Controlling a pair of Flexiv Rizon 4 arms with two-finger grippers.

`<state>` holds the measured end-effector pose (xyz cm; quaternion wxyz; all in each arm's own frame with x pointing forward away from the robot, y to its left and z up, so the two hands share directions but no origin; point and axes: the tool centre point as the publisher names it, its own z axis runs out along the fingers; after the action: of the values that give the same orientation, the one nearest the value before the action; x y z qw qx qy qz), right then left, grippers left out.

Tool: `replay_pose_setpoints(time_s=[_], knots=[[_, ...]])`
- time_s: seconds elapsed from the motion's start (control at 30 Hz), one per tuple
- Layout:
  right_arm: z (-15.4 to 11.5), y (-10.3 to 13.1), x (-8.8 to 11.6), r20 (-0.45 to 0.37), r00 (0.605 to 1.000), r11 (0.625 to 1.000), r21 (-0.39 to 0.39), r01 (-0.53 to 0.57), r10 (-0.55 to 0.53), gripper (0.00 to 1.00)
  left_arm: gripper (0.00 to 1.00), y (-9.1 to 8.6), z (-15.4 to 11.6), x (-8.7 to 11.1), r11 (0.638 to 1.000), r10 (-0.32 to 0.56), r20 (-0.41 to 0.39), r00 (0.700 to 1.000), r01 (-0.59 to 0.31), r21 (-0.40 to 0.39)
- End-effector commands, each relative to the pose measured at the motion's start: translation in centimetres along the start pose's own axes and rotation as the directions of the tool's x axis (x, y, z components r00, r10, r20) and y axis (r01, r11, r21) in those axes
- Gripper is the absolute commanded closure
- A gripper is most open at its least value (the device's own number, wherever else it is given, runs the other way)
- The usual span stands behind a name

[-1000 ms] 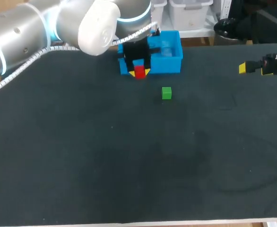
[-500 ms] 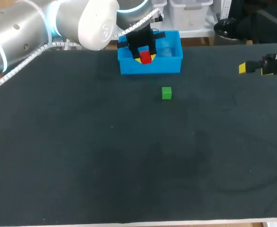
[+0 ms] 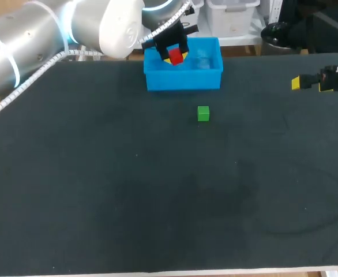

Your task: Use the left arm to pick the red cube and place it into the blue plastic box first, then use the right arm to grasp the green cube and put it into the same blue plastic box after the first action is fully finished.

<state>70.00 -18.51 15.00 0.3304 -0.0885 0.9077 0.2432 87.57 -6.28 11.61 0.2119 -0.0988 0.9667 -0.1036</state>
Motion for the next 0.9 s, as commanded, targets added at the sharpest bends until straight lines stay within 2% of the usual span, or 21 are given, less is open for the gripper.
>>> replay_pose_setpoints(time_s=[0.03, 0.43, 0.9], knots=[[0.0, 0.0, 0.0, 0.0, 1.0, 1.0, 0.0, 0.0, 0.0, 0.0, 1.0, -0.6, 1.0, -1.5, 1.0, -0.026, 0.003, 1.0, 0.026, -0.002], [0.0, 0.0, 0.0, 0.0, 1.0, 1.0, 0.0, 0.0, 0.0, 0.0, 1.0, -0.5, 2.6, -5.3, 0.994, -0.106, 0.059, 0.993, 0.107, -0.001], [0.0, 0.0, 0.0, 0.0, 1.0, 1.0, 0.0, 0.0, 0.0, 0.0, 1.0, -0.4, 5.5, -6.3, 0.99, -0.143, 0.058, 0.988, 0.144, -0.008]])
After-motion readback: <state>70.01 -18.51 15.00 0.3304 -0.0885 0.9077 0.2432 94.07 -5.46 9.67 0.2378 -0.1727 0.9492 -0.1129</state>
